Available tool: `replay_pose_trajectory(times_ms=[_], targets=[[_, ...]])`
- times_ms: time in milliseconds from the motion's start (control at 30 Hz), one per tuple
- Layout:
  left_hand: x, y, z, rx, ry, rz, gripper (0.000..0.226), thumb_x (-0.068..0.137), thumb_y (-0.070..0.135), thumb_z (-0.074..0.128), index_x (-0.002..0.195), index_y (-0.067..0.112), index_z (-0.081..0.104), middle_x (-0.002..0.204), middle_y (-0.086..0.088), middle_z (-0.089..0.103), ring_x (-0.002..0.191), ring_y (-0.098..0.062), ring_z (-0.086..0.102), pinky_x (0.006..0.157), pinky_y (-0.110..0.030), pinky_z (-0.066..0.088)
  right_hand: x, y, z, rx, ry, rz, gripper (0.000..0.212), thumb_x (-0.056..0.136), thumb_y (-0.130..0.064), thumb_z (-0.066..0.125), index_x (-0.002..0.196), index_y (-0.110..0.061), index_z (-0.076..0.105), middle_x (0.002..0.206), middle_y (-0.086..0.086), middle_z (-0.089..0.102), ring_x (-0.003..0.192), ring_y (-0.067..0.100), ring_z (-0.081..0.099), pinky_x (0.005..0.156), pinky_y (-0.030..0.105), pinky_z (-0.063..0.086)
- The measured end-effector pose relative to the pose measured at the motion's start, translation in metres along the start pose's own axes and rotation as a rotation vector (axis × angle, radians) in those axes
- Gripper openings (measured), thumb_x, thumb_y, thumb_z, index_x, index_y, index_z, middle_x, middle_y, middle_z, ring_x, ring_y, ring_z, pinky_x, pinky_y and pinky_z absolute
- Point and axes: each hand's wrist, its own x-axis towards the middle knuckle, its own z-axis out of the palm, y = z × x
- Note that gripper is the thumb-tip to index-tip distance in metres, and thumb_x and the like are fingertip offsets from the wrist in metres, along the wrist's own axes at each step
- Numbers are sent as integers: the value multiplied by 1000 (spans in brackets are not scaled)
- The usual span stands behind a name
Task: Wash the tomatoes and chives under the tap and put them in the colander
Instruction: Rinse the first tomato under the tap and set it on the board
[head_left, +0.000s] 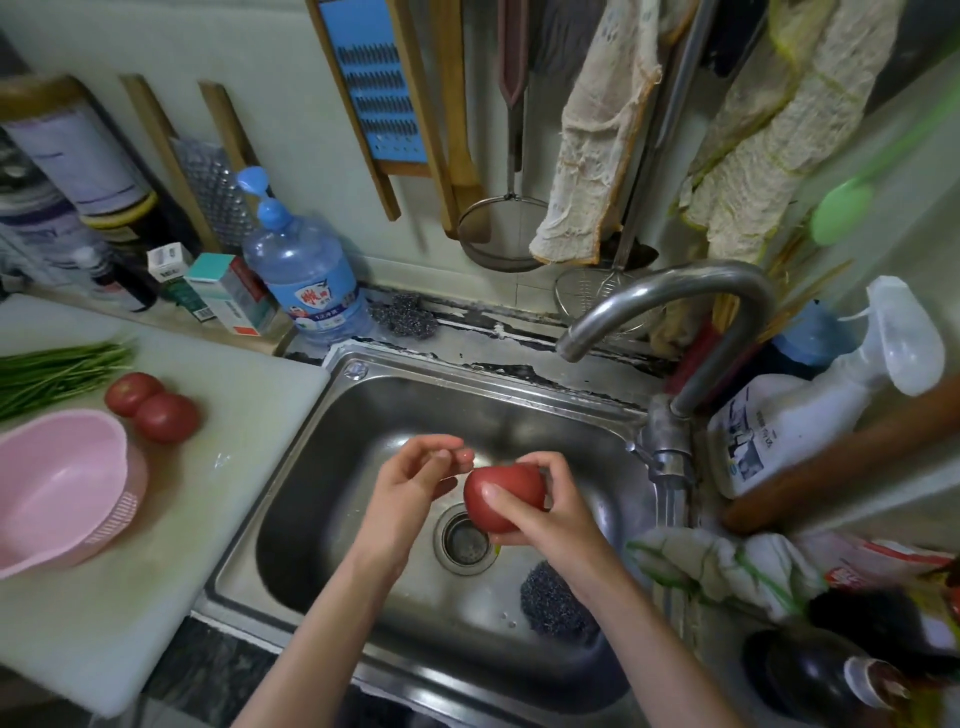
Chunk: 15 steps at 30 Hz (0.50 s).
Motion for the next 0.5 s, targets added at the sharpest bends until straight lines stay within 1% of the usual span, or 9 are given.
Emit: replay_pose_trajectory(times_ms=[67, 167, 233, 300, 367, 467, 500], targets=[[-1, -1, -14, 76, 2, -2, 16, 96, 1, 46, 98, 4, 62, 91, -13, 67, 90, -21, 64, 86, -32, 49, -3, -2, 5, -61, -12, -44, 46, 72, -23, 80, 106, -28, 49, 110, 2, 52, 94, 19, 65, 67, 34, 60], [-2, -3, -39, 148, 5, -36, 17, 96, 3, 47, 94, 9, 63, 90, -11, 68, 86, -17, 65, 78, -22, 50, -6, -6, 18, -170, -38, -93, 50, 69, -27, 82, 104, -35, 47, 108, -5, 51, 95, 15, 60, 78, 41, 59], [-1, -4, -59, 190, 7, -50, 17, 96, 5, 47, 94, 10, 63, 89, -9, 69, 84, -15, 65, 74, -19, 50, -3, -8, 33, -225, -43, -113, 51, 70, -25, 82, 105, -36, 46, 108, -7, 50, 95, 13, 60, 82, 40, 57], [2, -7, -83, 228, 1, -62, 17, 97, 7, 48, 91, 14, 63, 88, -6, 68, 83, -14, 64, 74, -21, 48, 3, -10, 53, -251, -37, -124, 55, 70, -23, 82, 107, -34, 44, 109, -8, 50, 95, 11, 59, 85, 36, 55], [5, -7, -108, 286, -23, -63, 19, 96, 8, 48, 86, 17, 62, 84, -2, 67, 80, -14, 63, 72, -22, 46, 9, -9, 75, -264, -24, -135, 60, 69, -21, 83, 112, -35, 43, 110, -9, 49, 95, 9, 58, 84, 29, 53], [8, -5, -151, 334, -42, -39, 21, 95, 5, 50, 81, 15, 61, 74, -3, 63, 67, -8, 59, 66, -18, 45, 18, -8, 116, -284, -27, -132, 64, 70, -17, 82, 119, -31, 44, 107, -10, 50, 89, 4, 58, 73, 11, 48], [9, -4, -167, 351, -25, -28, 19, 94, 8, 52, 80, 15, 62, 71, -4, 63, 64, -6, 57, 67, -20, 46, 20, -7, 132, -304, -28, -133, 64, 69, -17, 83, 119, -31, 45, 106, -10, 50, 88, 3, 58, 71, 8, 46]])
